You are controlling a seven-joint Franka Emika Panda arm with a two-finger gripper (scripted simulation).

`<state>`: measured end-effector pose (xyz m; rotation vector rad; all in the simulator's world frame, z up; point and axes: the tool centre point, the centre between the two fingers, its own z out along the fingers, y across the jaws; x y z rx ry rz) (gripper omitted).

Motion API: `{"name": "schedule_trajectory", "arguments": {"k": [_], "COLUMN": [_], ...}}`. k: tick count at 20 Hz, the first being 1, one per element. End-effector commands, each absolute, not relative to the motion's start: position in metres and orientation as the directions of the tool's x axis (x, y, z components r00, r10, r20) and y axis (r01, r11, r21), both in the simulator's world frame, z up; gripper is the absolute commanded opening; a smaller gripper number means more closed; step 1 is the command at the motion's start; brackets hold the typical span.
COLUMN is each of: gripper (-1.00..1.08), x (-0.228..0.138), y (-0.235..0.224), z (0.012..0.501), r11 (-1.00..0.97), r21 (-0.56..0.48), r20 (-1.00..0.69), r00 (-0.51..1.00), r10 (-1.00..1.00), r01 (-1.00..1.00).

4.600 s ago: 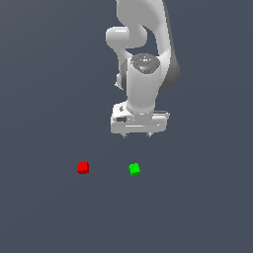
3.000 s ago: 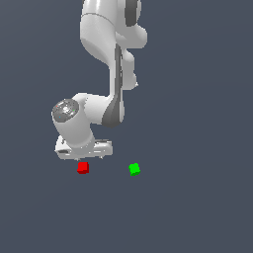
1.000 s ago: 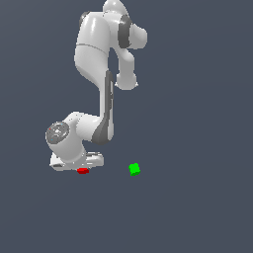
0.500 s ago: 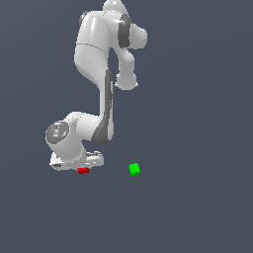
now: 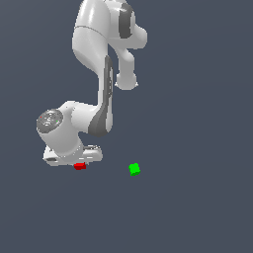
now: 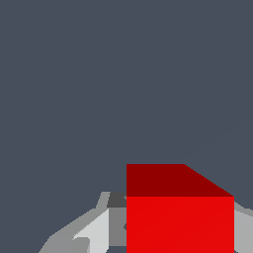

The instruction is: Stack the red cube on top of the green cube.

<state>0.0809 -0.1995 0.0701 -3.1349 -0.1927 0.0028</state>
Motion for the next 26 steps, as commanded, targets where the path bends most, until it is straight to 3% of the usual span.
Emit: {"name": "schedule_trajectory", "arguments": {"k": [1, 8, 17, 26], "gripper": [-1.0, -1.0, -1.0, -1.0], "x": [0.081, 0.081, 0.082, 0.083], "y": [-0.2, -0.2, -0.193, -0.123], "z": [0.089, 0.118, 0.118, 0.1], "r11": [-0.992, -0.992, -0.992, -0.992], "r21": [0.0, 0.0, 0.0, 0.0], "r20": [0.0, 0.0, 0.001, 0.001], "r00": [0.992, 0.992, 0.992, 0.992], "r10": [0.122, 0.122, 0.123, 0.123], "r01": [0.122, 0.122, 0.123, 0.123]}}
